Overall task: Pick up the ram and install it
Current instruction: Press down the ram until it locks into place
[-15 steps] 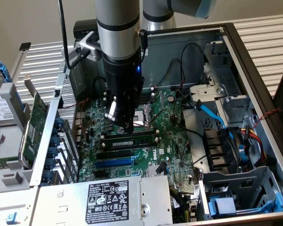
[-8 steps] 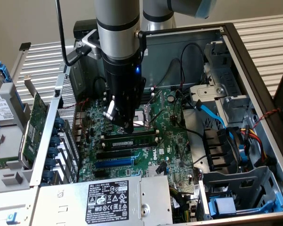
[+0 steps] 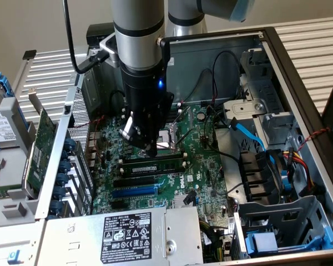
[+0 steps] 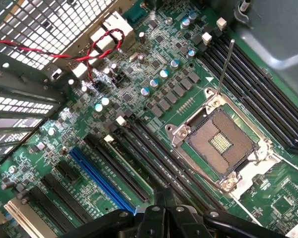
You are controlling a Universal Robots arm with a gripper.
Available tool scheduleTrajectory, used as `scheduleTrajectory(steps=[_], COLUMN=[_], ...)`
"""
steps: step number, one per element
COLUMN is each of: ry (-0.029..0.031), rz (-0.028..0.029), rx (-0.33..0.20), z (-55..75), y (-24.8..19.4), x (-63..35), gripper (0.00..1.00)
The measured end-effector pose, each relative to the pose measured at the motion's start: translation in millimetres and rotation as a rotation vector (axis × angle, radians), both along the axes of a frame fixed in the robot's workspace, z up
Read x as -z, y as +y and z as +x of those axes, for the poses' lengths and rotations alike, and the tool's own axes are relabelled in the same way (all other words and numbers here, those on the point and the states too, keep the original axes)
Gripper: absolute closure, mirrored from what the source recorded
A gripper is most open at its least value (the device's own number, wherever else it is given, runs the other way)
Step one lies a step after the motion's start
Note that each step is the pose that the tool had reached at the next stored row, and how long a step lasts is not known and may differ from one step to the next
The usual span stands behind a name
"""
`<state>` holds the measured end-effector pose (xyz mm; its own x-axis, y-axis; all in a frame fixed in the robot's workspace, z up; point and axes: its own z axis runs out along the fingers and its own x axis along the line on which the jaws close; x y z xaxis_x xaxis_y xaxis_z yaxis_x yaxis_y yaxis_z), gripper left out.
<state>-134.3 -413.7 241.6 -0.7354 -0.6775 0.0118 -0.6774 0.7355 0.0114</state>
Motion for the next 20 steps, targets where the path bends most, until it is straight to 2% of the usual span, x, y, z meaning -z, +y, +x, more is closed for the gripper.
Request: scheduleTrajectory(steps=[20], ry=[0.0000], rz=[0.0000], rx=[0.259], z=[0.0], y=[0.0], x=[0.0], gripper=[0.89])
